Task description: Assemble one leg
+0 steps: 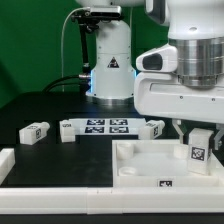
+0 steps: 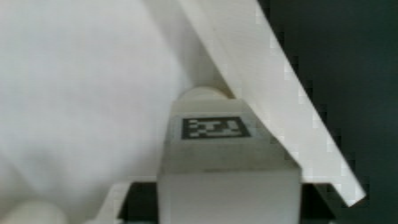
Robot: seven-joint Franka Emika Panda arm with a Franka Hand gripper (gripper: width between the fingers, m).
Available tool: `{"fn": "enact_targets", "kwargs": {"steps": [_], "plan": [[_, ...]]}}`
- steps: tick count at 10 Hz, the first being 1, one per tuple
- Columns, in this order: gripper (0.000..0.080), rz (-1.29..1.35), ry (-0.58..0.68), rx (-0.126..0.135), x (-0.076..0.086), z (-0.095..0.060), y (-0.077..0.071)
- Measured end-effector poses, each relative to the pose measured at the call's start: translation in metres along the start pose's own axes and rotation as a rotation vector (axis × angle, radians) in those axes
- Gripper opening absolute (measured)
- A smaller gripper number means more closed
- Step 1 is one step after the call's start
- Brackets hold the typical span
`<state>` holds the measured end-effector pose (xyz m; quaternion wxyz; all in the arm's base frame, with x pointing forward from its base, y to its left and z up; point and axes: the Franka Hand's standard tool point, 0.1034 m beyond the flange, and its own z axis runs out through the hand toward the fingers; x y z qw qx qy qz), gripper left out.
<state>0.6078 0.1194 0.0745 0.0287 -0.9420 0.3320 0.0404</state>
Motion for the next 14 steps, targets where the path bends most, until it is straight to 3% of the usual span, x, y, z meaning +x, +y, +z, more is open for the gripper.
{"fn": "enact_targets", "kwargs": {"steps": [2, 4, 7, 8, 9, 14], "plan": [[0.0297, 0.21, 0.004, -0.004, -0.0014, 0.0005, -0.001], [0.0297, 0.425, -0.013, 0.009, -0.0026, 0.0005, -0.0024], [0.0297, 0.423, -0.019, 0.013, -0.0035, 0.0008, -0.0033], [0.049, 0.419, -0.019, 0.014, -0.0047, 0.0009, -0.0042], [0.0613, 0.291, -0.012, 0.022, -0.0065, 0.0015, -0.0056], [0.0649, -0.482, 0.009, 0.028, -0.0029, 0.0021, -0.0012]]}}
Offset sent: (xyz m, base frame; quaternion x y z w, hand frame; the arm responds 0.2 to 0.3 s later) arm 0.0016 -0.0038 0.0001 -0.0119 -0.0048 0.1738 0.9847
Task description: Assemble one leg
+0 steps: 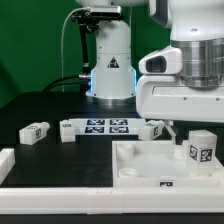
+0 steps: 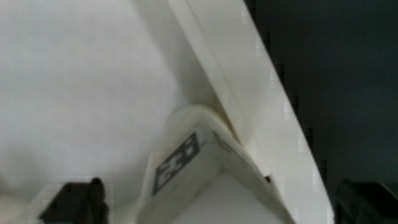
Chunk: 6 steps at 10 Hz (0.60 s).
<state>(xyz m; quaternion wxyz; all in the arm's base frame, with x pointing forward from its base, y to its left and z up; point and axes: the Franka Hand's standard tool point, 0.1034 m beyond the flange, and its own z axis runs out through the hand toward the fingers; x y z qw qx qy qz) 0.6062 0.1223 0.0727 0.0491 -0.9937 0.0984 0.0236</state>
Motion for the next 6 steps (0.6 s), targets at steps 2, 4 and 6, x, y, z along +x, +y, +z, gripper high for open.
{"fn": "enact_targets", "kwargs": {"steps": [2, 4, 6], "plan": [[0.0649, -0.253, 0.002, -0.009, 0.0004, -0.0004, -0.0002], [0.0649, -0.51, 0.007, -0.024, 0.003, -0.0019, 0.0024], [0.0549, -0.564, 0.004, -0.026, 0.0028, -0.0008, 0.0032]]}}
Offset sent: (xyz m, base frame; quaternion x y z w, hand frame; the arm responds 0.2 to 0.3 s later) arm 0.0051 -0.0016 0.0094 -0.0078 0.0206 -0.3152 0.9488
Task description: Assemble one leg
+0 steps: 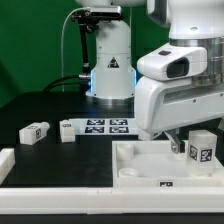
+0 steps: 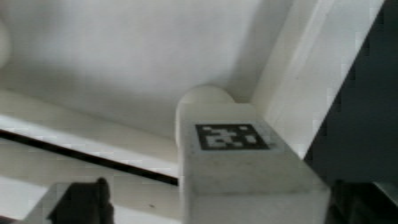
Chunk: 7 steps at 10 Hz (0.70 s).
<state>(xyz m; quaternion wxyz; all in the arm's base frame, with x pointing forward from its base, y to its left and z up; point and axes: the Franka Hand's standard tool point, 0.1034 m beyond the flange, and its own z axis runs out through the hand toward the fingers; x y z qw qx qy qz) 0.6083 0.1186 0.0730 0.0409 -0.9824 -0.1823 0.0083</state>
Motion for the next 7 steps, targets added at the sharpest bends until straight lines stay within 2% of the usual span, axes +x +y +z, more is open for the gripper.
{"fn": "enact_targets", "kwargs": {"steps": [1, 2, 3, 6, 7], "plan": [[0.0549, 0.001, 0.0, 0.0, -0.0001, 0.0002, 0.0001], [0.0348, 0.001, -0.001, 0.0, -0.0003, 0.0005, 0.0001], [0.0289, 0.001, -0.001, 0.0, -0.0003, 0.0006, 0.0001], [0.0289, 0.067, -0.001, 0.001, -0.0003, 0.0006, 0.0001], [0.0289, 0.255, 0.011, 0.005, 0.0005, 0.0008, 0.0006]]}}
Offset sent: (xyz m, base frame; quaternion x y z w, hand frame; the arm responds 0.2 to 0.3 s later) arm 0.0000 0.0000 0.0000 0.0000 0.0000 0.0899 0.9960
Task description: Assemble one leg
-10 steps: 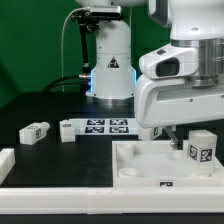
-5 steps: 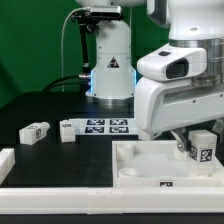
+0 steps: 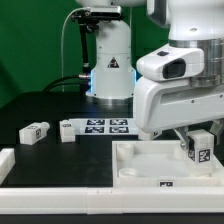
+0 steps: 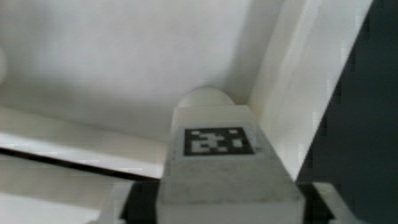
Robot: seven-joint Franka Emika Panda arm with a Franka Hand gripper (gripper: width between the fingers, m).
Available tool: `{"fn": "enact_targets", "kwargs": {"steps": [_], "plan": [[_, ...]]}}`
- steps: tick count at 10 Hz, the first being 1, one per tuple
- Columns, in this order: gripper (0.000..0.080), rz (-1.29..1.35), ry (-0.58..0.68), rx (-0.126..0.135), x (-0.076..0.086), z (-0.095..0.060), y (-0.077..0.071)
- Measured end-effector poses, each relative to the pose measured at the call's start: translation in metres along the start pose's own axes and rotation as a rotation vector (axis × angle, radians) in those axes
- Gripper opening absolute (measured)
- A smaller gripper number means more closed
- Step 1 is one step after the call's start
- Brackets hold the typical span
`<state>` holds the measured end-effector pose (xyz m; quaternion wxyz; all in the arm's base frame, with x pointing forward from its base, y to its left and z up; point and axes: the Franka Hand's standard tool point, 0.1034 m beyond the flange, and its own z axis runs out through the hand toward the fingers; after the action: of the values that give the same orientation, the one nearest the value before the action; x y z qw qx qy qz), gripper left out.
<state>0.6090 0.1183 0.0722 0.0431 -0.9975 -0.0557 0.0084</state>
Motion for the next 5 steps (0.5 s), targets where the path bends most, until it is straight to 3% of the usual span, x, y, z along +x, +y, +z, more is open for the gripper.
{"fn": "enact_targets", "kwargs": {"steps": [5], "plan": [[0.0291, 0.773, 0.04, -0.019, 0.0003, 0.0019, -0.0016]]}}
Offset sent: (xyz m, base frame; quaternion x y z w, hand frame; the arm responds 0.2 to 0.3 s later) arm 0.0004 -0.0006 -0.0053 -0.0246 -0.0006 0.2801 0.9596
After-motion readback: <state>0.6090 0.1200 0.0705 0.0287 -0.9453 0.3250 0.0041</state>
